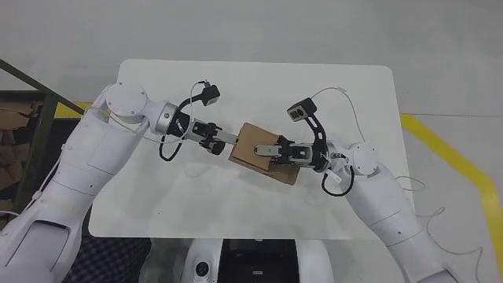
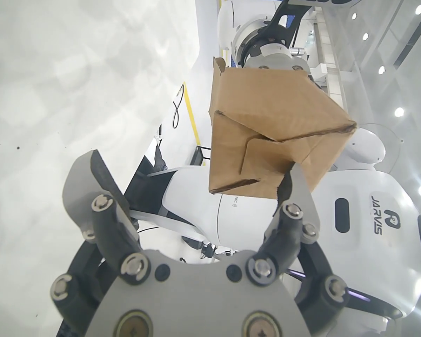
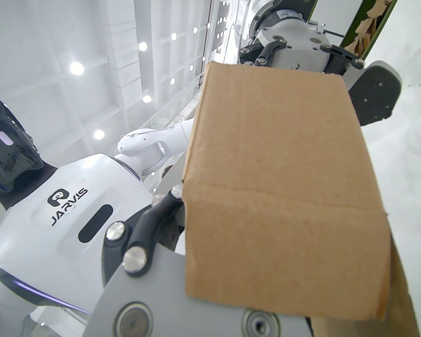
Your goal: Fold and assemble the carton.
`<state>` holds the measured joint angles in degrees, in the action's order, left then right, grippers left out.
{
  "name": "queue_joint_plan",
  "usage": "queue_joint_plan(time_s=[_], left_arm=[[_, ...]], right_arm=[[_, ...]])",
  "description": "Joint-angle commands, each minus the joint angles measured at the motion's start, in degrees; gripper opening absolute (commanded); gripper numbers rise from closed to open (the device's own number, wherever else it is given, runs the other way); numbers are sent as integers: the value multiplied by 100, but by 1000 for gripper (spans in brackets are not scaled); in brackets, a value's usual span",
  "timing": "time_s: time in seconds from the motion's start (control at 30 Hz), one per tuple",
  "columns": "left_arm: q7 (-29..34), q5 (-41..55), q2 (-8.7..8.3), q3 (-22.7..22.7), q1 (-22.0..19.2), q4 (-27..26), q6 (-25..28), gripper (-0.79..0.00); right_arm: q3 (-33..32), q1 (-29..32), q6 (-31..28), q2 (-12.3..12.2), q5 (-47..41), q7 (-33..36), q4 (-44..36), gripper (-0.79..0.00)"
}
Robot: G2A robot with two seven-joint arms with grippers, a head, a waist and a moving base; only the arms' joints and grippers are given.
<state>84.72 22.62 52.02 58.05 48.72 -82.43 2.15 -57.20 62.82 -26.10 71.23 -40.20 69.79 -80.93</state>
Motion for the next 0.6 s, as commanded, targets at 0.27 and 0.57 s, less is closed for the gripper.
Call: queue_joint_plan(time_s=[0.27, 0.57], left_arm=[[32, -50, 4, -57, 3, -3, -29, 0], [34, -57, 34, -150, -82, -51, -29, 0]], right_arm=[[6, -7, 11, 16, -89, 52, 20, -785], [5, -18, 11, 27, -74, 60, 44, -785]])
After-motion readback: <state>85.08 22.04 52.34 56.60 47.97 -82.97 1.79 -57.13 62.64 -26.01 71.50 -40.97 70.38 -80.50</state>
